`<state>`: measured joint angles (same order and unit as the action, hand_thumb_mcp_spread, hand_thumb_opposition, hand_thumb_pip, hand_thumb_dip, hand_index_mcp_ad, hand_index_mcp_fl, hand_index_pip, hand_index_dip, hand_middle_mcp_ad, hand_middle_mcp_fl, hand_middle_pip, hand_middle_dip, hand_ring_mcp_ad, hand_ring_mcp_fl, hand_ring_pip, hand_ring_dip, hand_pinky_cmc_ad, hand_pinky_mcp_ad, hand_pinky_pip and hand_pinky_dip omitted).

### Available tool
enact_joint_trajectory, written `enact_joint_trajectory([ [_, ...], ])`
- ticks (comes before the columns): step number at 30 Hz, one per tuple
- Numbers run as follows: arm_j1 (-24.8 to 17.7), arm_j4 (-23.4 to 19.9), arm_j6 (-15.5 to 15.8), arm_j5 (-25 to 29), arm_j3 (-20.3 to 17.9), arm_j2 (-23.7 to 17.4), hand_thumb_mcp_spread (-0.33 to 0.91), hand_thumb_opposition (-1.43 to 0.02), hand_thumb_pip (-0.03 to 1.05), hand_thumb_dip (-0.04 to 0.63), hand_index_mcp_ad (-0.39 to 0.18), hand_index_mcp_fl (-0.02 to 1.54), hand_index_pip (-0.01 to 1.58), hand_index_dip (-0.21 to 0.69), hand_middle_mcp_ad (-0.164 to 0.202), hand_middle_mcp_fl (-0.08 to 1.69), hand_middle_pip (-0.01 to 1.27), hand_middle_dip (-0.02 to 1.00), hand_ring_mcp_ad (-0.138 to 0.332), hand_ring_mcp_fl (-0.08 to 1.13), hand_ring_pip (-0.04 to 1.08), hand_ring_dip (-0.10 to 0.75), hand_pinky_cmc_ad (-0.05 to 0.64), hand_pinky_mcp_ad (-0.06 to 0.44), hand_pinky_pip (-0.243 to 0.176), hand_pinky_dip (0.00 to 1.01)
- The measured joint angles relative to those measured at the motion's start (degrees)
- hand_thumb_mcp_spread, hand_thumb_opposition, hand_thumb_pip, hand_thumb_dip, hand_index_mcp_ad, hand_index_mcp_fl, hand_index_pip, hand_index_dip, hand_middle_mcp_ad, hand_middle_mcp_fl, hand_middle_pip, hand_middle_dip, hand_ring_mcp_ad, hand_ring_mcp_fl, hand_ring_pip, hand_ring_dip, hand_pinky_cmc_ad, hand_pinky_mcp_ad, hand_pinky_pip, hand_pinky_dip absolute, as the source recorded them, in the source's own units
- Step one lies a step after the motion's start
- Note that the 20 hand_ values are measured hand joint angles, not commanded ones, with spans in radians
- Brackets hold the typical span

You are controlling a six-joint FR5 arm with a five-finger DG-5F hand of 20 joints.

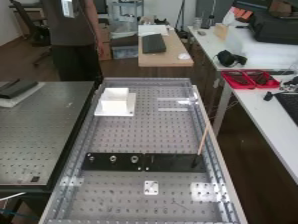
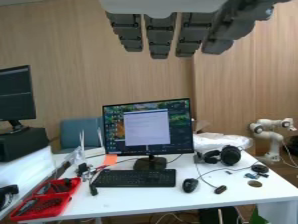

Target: Grab the smaller nut and place it in the white container

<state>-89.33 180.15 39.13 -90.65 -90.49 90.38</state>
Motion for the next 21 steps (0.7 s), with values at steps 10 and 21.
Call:
enact_joint_trajectory([
  [10, -0.12, 0.21, -0.23, 0.17, -0.18, 0.03, 0.21, -0.39, 0.33, 0.037, -0.005, 0.02, 0.02, 0.079, 0.051, 0.01, 0.08, 0.1, 0.066, 0.01, 0.02, 0.024, 0.164, 0.166, -0.01, 0.17],
  [21, -0.55, -0.71, 0.56, 0.73, -1.48, -0.19, 0.23, -0.68, 0.36, 0.031, -0.038, 0.02, 0.06, 0.201, 0.051, 0.01, 0.12, 0.24, 0.168, 0.01, 0.07, 0.086, 0.429, 0.344, -0.096, 0.38],
])
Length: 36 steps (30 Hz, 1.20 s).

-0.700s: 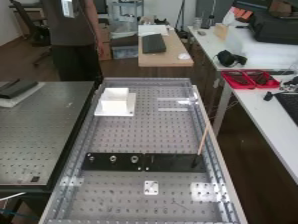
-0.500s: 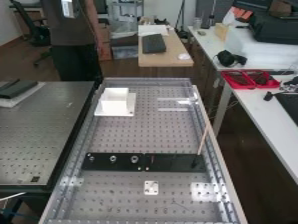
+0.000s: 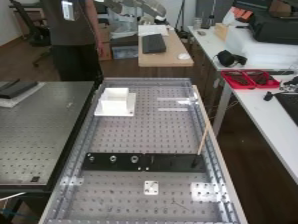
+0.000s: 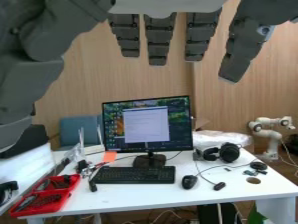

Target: Grab the smaller nut and place it in the white container

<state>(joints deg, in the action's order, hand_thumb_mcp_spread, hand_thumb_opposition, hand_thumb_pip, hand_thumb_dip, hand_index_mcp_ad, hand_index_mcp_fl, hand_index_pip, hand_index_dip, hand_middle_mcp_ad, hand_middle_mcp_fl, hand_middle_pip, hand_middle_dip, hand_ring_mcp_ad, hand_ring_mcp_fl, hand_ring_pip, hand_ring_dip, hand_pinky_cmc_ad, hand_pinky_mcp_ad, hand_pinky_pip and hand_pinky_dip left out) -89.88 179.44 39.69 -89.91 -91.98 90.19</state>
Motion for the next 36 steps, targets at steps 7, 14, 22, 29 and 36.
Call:
enact_joint_trajectory([
  [7, -0.27, -1.4, 0.09, 0.17, -1.93, -0.3, 0.23, -0.71, 0.38, 0.035, -0.038, 0.02, 0.06, 0.202, 0.051, 0.01, 0.12, 0.25, 0.166, 0.01, 0.09, 0.094, 0.466, 0.363, -0.106, 0.43],
  [14, -0.81, -2.58, 0.12, 0.91, -4.14, -0.91, 0.23, -0.73, 0.4, 0.045, -0.038, 0.02, 0.06, 0.202, 0.052, 0.01, 0.12, 0.25, 0.183, 0.0, 0.09, 0.098, 0.468, 0.363, -0.106, 0.45],
  [22, -1.49, -4.52, 0.4, 1.71, -7.26, -1.8, 0.23, -0.73, 0.47, 0.049, -0.038, 0.02, 0.06, 0.195, 0.052, 0.01, 0.12, 0.25, 0.182, 0.0, 0.08, 0.101, 0.468, 0.363, -0.106, 0.48],
  [29, -1.74, -5.84, 0.11, 3.1, -10.98, -2.27, 0.23, -0.74, 0.48, 0.079, -0.038, 0.02, 0.07, 0.164, 0.052, 0.01, 0.14, 0.27, 0.182, 0.0, 0.08, 0.113, 0.468, 0.363, -0.106, 0.49],
  [36, -1.51, -8.19, 1.0, 4.96, -15.65, -3.26, 0.24, -0.76, 0.53, 0.093, -0.04, 0.05, 0.07, 0.131, 0.051, 0.02, 0.14, 0.27, 0.182, 0.0, 0.09, 0.12, 0.468, 0.363, -0.106, 0.49],
])
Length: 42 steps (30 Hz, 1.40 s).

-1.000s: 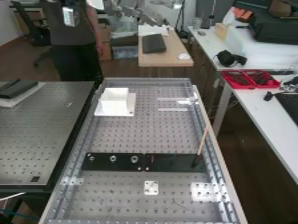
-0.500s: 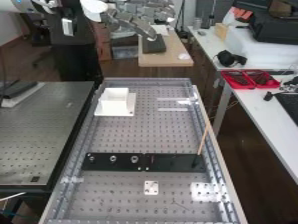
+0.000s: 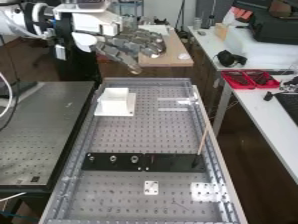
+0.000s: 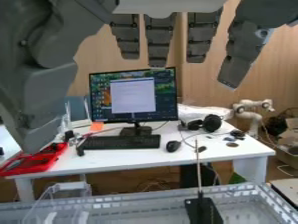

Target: Grab the smaller nut and place it in the white container

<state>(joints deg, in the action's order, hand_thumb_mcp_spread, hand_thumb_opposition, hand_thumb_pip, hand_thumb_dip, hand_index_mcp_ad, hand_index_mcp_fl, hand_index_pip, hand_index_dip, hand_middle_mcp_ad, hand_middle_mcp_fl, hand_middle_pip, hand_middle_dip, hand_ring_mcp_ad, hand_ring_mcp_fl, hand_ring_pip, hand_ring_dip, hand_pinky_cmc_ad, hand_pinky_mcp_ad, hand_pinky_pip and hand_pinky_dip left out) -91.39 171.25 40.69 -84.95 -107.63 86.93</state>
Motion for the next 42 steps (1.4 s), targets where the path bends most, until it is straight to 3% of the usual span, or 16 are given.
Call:
enact_joint_trajectory([
  [10, 3.5, -1.91, 2.4, -3.08, -4.97, -0.2, 0.24, -0.77, 0.56, 0.108, -0.07, 0.05, 0.09, 0.094, 0.049, 0.02, 0.14, 0.27, 0.182, 0.0, 0.09, 0.12, 0.466, 0.361, -0.106, 0.49],
  [20, 11.87, -4.79, 5.48, -11.79, -9.25, 0.91, 0.24, -0.77, 0.59, 0.126, -0.075, 0.06, 0.22, 0.087, 0.049, 0.02, 0.13, 0.27, 0.183, 0.0, 0.09, 0.12, 0.466, 0.363, -0.106, 0.49],
  [33, 22.98, -13.25, 7.95, -24.57, -15.07, 4.62, 0.32, -0.81, 0.6, 0.141, -0.119, 0.06, 0.66, 0.051, 0.049, 0.02, 0.13, 0.27, 0.182, 0.0, 0.09, 0.12, 0.464, 0.363, -0.106, 0.43],
  [42, 26.6, -21.52, 10.48, -30.91, -18.48, 8.11, 0.37, -0.84, 0.59, 0.141, -0.138, 0.06, 0.95, 0.031, 0.049, 0.02, 0.14, 0.27, 0.176, 0.0, 0.09, 0.12, 0.445, 0.342, -0.106, 0.39],
])
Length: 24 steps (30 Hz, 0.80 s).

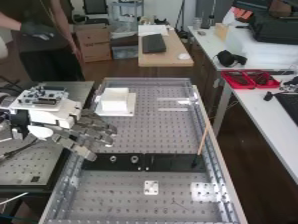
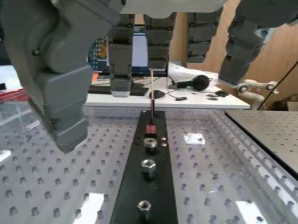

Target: Grab the smaller nut and place it in the white container

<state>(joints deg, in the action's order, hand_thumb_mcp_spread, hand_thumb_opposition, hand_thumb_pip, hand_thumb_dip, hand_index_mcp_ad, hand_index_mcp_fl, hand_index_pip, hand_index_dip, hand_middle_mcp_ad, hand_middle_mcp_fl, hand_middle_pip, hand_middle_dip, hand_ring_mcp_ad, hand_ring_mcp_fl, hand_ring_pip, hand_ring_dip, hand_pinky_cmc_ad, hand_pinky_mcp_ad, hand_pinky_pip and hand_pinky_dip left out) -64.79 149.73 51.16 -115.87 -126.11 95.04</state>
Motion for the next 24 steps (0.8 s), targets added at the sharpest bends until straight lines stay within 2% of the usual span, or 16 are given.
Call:
enact_joint_trajectory([
  [8, 1.27, -4.81, 1.2, -1.91, -1.18, 3.26, 0.38, -0.84, 0.59, 0.138, -0.141, 0.05, 1.22, 0.031, 0.047, 0.02, 0.14, 0.27, 0.159, 0.0, 0.09, 0.12, 0.429, 0.34, -0.106, 0.36],
  [10, 1.46, -5.36, 1.21, -2.02, -1.05, 4.03, 0.4, -0.85, 0.59, 0.159, -0.145, 0.05, 1.28, 0.031, 0.047, 0.02, 0.14, 0.27, 0.162, 0.0, 0.09, 0.12, 0.429, 0.346, -0.106, 0.36],
  [15, 1.92, -7.04, 1.28, -2.42, -0.43, 6.18, 0.4, -0.85, 0.59, 0.159, -0.138, 0.05, 1.38, 0.031, 0.047, 0.02, 0.14, 0.27, 0.162, 0.0, 0.09, 0.12, 0.429, 0.325, -0.106, 0.34],
  [19, 2.26, -8.15, 1.88, -3.09, -0.08, 7.61, 0.42, -0.87, 0.59, 0.175, -0.161, 0.05, 1.44, 0.031, 0.044, 0.02, 0.13, 0.27, 0.143, 0.0, 0.09, 0.12, 0.435, 0.328, -0.096, 0.33],
  [22, 2.61, -9.05, 2.35, -3.89, 0.16, 8.58, 0.41, -0.87, 0.59, 0.175, -0.157, 0.04, 1.46, 0.033, 0.047, 0.02, 0.14, 0.27, 0.143, 0.0, 0.09, 0.12, 0.417, 0.33, -0.089, 0.32],
  [24, 2.95, -9.56, 2.72, -4.67, 0.4, 9.36, 0.43, -0.87, 0.59, 0.175, -0.161, 0.04, 1.46, 0.033, 0.047, 0.02, 0.14, 0.27, 0.147, 0.0, 0.09, 0.124, 0.4, 0.309, -0.089, 0.3],
])
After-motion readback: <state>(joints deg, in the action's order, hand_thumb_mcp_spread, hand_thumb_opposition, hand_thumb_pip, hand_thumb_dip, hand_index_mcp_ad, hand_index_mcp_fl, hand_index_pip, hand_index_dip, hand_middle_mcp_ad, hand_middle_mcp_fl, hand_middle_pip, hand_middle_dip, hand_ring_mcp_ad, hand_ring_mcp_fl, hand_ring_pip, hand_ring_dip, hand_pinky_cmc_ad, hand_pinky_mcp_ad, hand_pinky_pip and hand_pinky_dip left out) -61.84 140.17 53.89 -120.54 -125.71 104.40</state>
